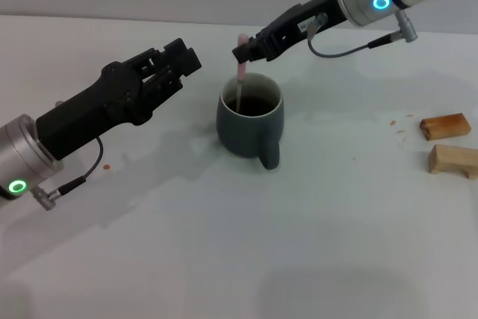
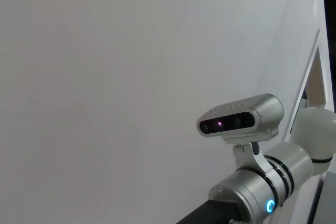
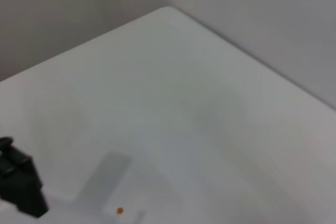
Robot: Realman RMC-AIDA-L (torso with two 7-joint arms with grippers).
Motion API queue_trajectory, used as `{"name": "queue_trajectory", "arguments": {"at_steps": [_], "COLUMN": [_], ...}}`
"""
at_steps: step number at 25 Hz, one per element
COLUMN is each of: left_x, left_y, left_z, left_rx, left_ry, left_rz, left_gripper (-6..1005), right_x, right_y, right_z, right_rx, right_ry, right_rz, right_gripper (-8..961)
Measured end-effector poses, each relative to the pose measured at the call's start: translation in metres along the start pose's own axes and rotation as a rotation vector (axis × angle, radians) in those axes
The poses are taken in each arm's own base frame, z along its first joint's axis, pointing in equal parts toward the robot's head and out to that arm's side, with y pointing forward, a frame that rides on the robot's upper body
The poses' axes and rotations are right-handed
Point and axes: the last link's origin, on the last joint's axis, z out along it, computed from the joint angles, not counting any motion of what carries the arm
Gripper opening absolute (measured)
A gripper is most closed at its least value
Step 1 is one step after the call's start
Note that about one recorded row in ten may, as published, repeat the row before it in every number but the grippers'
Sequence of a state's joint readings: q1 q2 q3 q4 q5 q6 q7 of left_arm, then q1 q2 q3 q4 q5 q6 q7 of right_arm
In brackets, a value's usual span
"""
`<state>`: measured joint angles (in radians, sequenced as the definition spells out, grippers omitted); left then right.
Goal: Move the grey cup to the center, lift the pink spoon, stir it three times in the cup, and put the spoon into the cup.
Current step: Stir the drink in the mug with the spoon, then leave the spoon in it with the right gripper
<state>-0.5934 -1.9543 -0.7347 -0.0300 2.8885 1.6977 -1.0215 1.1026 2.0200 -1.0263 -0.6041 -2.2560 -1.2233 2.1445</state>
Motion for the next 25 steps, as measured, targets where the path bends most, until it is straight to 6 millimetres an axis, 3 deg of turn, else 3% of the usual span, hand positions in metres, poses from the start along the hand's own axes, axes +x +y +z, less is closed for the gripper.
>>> {"name": "queue_trajectory", "arguments": {"at_steps": [4,14,19,25], "left_x": [0.001,0.004,0.004,0.003], "left_y": [0.000,-0.002,-0.002,-0.002], "left_z": [-0.001,0.003,0.006,0.008], "left_rx": [0.000,-0.011,-0.012,-0.013], "left_ry": [0.000,-0.001,-0.004,-0.004], "left_rz": [0.000,0.007,0.008,0.010], "left_gripper": [346,346,346,346], "right_x": [0.004,0.022,0.012,-0.006], "right_y": [0.003,-0.019,-0.022,-0.002], "right_z": [-0.003,-0.023,-0.023,-0.005], "right_rx": [-0.011,0.091,0.121,0.079], "right_ry": [0.033,0.029,-0.007,-0.013], "right_rz": [0.010,0.067,0.050,-0.029], "right_gripper": [91,91,90,90]}}
